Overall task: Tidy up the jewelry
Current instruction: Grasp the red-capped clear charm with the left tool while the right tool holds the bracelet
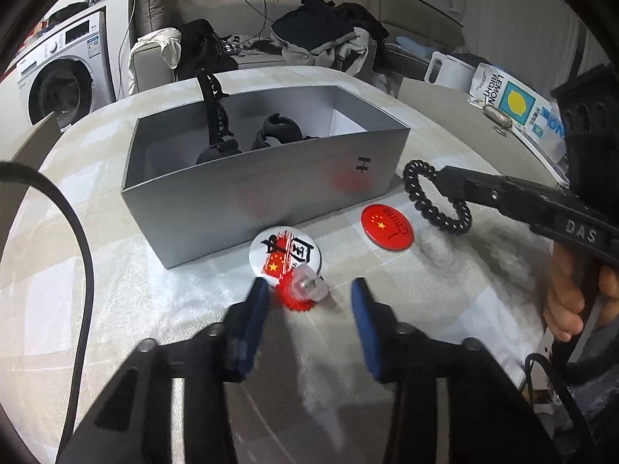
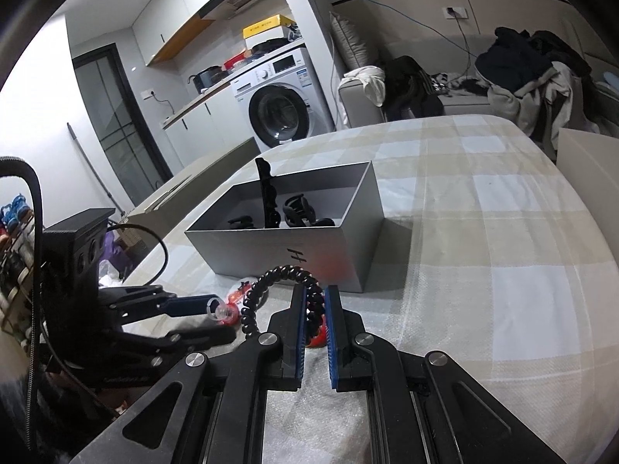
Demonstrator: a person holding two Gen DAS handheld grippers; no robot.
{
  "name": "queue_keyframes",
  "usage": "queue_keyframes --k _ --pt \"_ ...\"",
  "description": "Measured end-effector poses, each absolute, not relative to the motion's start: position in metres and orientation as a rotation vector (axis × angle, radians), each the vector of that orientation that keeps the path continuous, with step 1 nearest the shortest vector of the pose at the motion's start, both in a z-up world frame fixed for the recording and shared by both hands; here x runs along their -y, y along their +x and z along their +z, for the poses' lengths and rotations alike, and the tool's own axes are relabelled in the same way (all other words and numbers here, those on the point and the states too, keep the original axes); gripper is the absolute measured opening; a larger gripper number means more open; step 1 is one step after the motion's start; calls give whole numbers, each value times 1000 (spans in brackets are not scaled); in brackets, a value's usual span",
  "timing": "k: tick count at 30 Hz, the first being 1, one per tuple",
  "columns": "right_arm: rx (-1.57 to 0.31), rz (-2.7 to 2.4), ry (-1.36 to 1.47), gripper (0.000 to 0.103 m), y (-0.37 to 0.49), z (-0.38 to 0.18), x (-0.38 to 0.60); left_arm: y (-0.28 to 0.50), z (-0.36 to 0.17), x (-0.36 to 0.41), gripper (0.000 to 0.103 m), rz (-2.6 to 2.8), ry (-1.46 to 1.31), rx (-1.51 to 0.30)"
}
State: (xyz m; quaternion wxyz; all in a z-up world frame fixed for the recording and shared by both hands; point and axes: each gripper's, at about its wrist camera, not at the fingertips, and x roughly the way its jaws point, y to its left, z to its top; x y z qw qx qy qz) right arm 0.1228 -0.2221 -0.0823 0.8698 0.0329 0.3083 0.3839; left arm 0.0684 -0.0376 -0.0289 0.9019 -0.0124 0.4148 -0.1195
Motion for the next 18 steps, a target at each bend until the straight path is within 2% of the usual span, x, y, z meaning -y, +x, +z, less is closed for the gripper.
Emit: queue_keyframes --k 6,18 --pt "-646 805 71 8 123 -82 224 64 -26 35 14 -230 -43 -838" --pt "-636 810 80 8 122 -82 224 45 -17 27 14 -235 -41 -770"
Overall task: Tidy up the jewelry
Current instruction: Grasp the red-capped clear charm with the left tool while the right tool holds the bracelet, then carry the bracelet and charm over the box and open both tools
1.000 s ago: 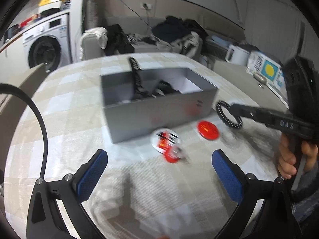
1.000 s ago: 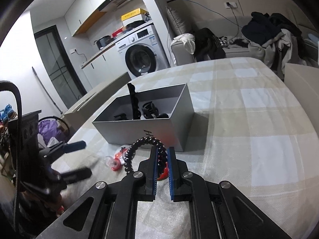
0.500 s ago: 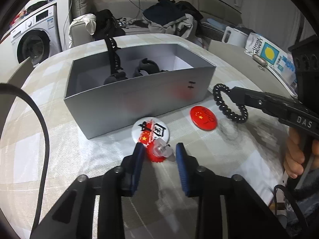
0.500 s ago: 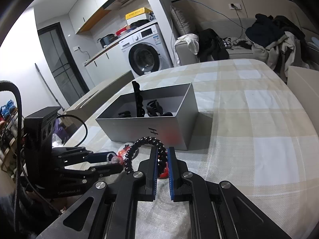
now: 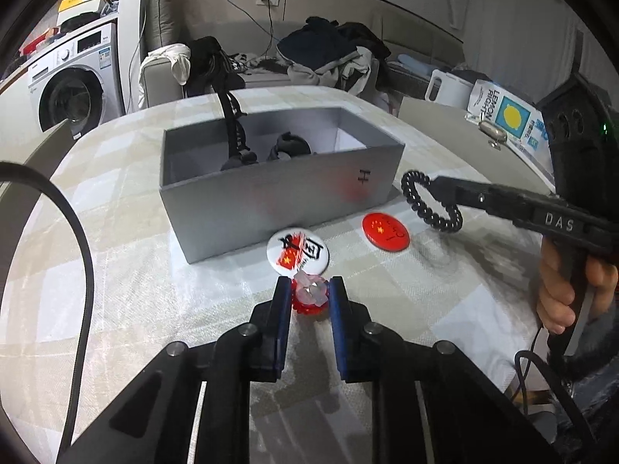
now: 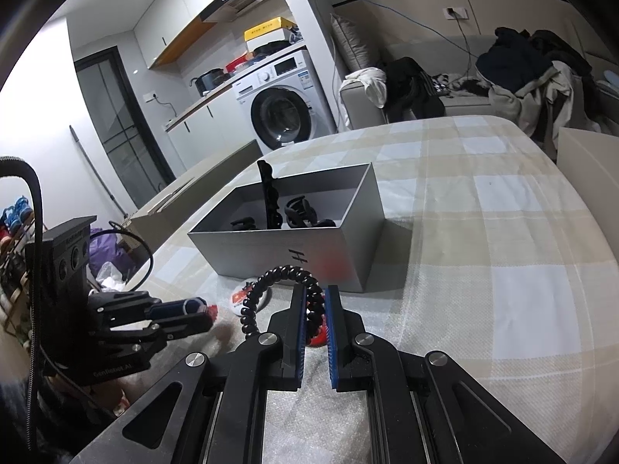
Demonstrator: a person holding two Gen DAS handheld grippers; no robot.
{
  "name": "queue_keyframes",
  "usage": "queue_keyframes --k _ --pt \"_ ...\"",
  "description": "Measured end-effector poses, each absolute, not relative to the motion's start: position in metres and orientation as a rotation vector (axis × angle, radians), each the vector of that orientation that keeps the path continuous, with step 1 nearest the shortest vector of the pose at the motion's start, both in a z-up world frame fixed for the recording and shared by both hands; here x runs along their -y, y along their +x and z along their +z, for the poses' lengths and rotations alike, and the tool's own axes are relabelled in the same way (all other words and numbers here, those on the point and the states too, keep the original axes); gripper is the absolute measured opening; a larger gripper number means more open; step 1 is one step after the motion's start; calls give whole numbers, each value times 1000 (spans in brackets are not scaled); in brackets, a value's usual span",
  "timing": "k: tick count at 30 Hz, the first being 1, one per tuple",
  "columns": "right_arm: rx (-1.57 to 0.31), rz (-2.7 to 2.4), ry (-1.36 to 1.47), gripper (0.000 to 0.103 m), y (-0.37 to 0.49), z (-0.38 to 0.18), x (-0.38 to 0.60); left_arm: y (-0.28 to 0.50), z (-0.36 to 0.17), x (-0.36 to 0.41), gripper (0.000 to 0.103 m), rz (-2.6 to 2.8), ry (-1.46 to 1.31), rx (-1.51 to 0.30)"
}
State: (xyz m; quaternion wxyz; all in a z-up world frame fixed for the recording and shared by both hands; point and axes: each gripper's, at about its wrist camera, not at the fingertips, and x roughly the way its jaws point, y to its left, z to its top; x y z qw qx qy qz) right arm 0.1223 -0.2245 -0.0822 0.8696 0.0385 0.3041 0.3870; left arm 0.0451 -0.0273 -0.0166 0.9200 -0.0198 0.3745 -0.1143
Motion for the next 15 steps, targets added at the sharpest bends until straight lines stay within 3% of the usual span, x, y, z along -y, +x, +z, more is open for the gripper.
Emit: queue_keyframes --k 6,15 --pt "-626 802 121 8 126 -77 231 46 1 21 14 -228 -69 -717" --pt "-520 804 122 8 117 -22 224 48 42 8 14 -190 -89 -598"
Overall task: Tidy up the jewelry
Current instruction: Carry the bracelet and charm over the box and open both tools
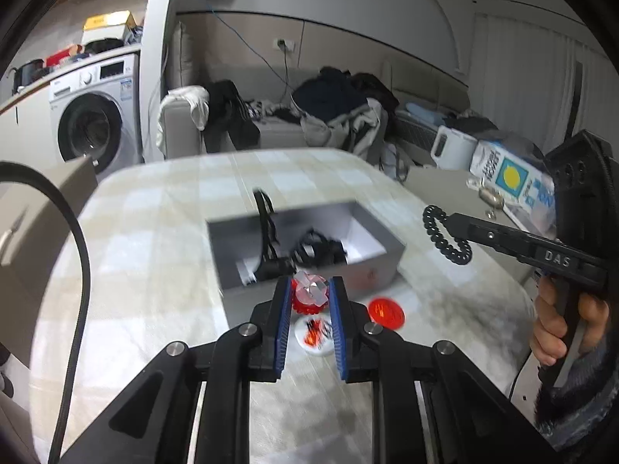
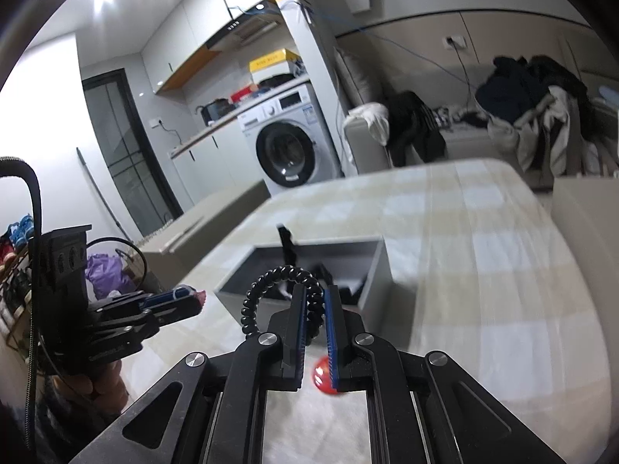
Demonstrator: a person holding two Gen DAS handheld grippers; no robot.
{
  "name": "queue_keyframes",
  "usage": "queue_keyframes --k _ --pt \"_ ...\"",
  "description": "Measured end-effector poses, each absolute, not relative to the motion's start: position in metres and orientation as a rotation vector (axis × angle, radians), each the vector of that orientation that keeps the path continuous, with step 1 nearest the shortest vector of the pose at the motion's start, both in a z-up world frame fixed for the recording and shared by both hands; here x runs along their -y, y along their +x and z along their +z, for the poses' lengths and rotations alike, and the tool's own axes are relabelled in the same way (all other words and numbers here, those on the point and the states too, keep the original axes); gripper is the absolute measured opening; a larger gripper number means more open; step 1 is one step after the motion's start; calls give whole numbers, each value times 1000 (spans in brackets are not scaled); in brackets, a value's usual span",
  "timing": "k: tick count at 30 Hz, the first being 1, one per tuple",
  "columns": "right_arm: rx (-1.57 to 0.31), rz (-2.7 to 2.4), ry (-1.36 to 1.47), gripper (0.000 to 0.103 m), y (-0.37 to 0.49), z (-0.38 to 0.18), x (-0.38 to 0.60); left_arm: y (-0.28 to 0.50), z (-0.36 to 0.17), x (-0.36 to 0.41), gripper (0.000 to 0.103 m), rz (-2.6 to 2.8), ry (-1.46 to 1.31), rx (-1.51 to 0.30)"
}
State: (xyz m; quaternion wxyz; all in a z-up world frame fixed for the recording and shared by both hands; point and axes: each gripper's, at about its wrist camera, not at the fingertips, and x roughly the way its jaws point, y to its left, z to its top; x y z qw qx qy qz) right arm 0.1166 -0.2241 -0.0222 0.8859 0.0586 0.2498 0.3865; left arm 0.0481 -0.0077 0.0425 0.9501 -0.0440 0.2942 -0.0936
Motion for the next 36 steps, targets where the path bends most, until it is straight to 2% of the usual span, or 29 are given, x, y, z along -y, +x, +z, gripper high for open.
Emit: queue_keyframes --k 11,36 --pt "-459 820 161 8 133 14 204 74 67 -4 14 -172 -68 -513" --pt "-520 726 160 8 158 -27 188 95 28 -14 14 -131 -90 -545"
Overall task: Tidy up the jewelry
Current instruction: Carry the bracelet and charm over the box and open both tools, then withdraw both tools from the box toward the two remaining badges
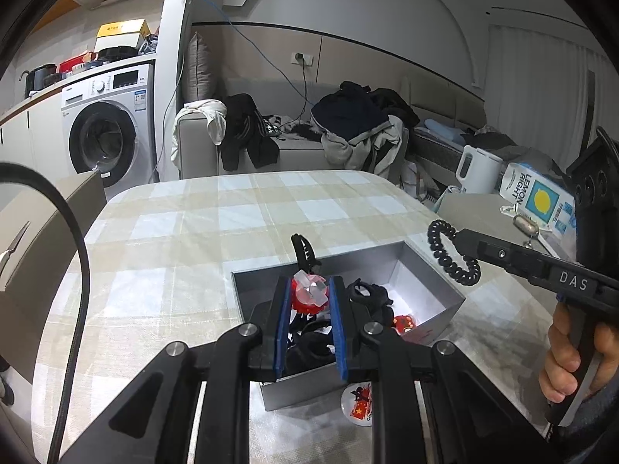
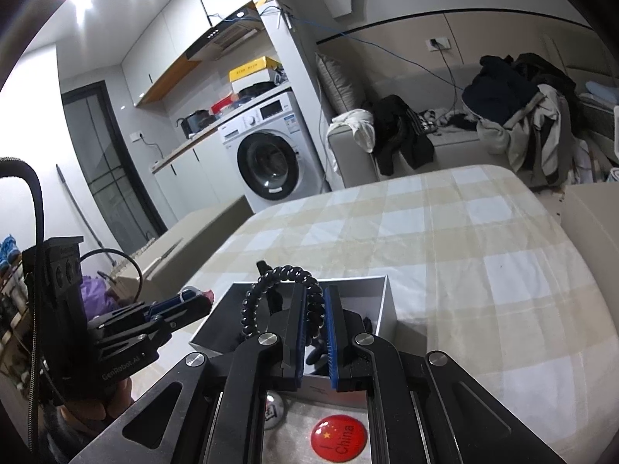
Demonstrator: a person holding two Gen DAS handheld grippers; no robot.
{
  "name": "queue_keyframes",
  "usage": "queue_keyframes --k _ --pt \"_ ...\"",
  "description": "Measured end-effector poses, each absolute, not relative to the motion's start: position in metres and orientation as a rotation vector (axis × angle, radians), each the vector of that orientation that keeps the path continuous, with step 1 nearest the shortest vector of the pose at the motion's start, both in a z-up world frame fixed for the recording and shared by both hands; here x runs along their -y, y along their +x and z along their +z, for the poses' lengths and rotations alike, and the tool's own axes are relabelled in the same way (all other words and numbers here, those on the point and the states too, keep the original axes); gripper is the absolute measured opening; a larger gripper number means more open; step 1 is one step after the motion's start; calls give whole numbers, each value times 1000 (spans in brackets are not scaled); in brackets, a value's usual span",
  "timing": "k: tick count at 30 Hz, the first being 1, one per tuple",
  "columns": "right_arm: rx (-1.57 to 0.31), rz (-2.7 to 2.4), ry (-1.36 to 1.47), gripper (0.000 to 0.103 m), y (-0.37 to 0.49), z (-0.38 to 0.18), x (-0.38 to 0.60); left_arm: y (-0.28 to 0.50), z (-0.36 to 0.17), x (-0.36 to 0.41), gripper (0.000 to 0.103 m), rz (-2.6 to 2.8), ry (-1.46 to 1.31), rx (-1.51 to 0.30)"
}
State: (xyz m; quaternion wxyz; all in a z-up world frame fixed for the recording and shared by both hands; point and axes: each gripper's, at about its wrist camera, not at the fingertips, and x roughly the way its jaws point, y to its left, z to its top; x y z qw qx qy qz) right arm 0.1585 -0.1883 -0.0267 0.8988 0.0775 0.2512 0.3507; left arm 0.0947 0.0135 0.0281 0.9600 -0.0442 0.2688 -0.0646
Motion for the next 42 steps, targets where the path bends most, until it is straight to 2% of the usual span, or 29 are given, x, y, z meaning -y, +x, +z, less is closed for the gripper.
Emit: queue_keyframes --k 21,34,37,39,40,41,42 --pt "-590 659 166 8 173 -52 183 99 13 -5 14 -120 -73 -582" --pt "-569 700 135 11 165 -47 174 96 13 1 15 -130 -49 -574" --pt "-563 702 120 14 162 -44 173 96 15 0 26 -153 -55 -573" --pt "-557 701 114 26 160 -41 175 94 18 0 60 -166 -61 -578" --pt "-552 698 111 29 158 -41 176 91 21 -1 68 -173 -69 -573" --pt "-550 694 105 36 157 -40 177 89 22 0 79 -175 -73 -568" --pt "-549 693 93 47 155 -39 179 87 24 0 85 -178 -74 -562"
